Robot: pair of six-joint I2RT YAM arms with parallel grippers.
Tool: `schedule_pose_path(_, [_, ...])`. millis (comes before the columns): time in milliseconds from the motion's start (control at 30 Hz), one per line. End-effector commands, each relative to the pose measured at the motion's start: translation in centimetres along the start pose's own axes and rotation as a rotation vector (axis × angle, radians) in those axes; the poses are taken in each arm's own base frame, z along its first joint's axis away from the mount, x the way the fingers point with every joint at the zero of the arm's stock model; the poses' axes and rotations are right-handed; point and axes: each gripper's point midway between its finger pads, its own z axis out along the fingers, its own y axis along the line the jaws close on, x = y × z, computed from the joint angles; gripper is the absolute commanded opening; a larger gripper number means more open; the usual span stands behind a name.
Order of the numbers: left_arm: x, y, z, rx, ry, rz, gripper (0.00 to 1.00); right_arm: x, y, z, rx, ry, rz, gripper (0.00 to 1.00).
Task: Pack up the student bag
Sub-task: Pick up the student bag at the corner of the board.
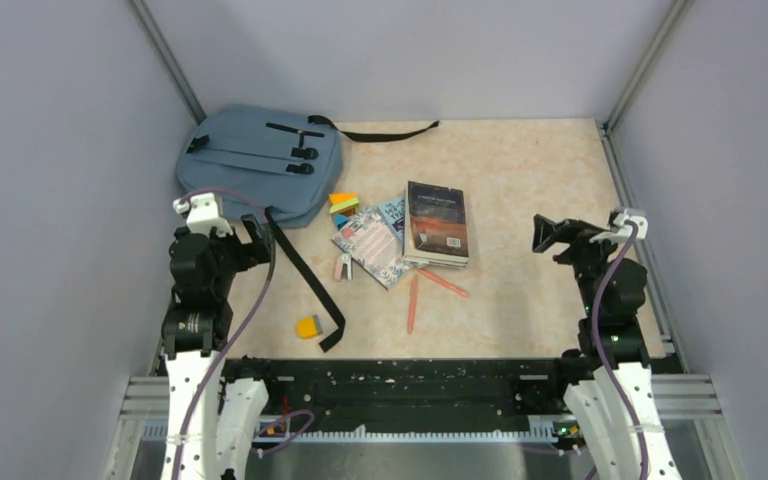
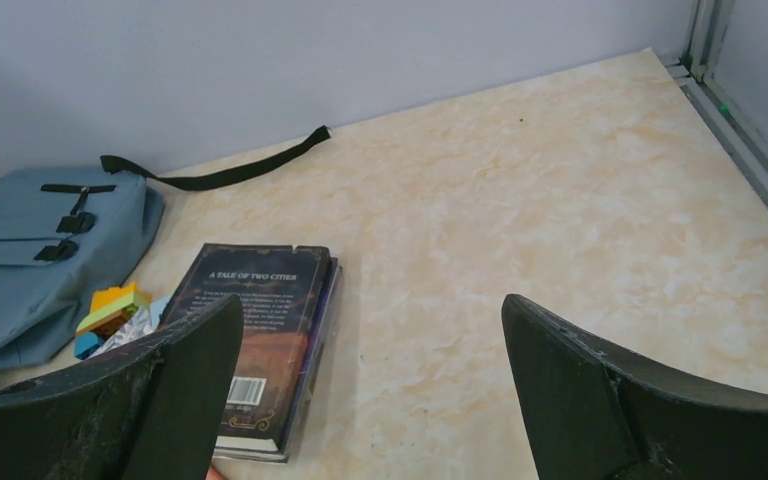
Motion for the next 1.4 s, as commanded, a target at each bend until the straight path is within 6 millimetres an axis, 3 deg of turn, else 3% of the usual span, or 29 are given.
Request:
schedule_pose_path(0, [-2.1,0.7,0.2,-0.051,-0.064,-0.035,0.98,-3.1,0.8,0.1,-0.013,-0.066,-0.004,0.99])
schedule_pose_path(133, [-2.2,0.8,0.4,-0.065,-0.079,-0.086,0.98,-2.9,0.5,0.0,0.003,-0.062,-0.008,0.99])
schedule_pose_path(300, [-1.8,2.4,0.9,-0.174,-0.073,-0.191,0.98,-3.1,-0.3,-0.2,0.054,-0.1,0.059,0.99])
schedule_pose_path(467, [-1.8,1.1,2.6,-0.128,-0.013,-0.264,0.98,-3.6,0.8,-0.4,0.007,-0.095,0.103,0.99])
schedule_pose_path(633, [-2.3,-1.5,4.9,-0.017,0.05,-0.367,0.98,-2.8,-1.1,-0.8,0.138,-0.057,0.197,0.99])
schedule_pose_path(767, [-2.7,-1.2,7.4,-0.044,0.039,-0.439,0.98,-2.0,-0.5,-0.6,0.102,-0.025,0.181,0.99])
schedule_pose_path(1033, [-0.4,1.4,14.0,-0.13,0.058,-0.65,0.98,-0.9,-0.3,-0.5,0.066,0.002,0.124,0.99])
schedule_pose_path(1200, [1.5,5.7,16.8,-0.225,0.061,-0.826,0.98,0.0,0.0,-0.1,0.039,0.021,0.122,0.99])
schedule_pose_path(1367, [3.6,7.9,19.2,-0.251,0.083,-0.936,0.98,0.2,0.0,0.0,0.037,0.027,0.119,0.99])
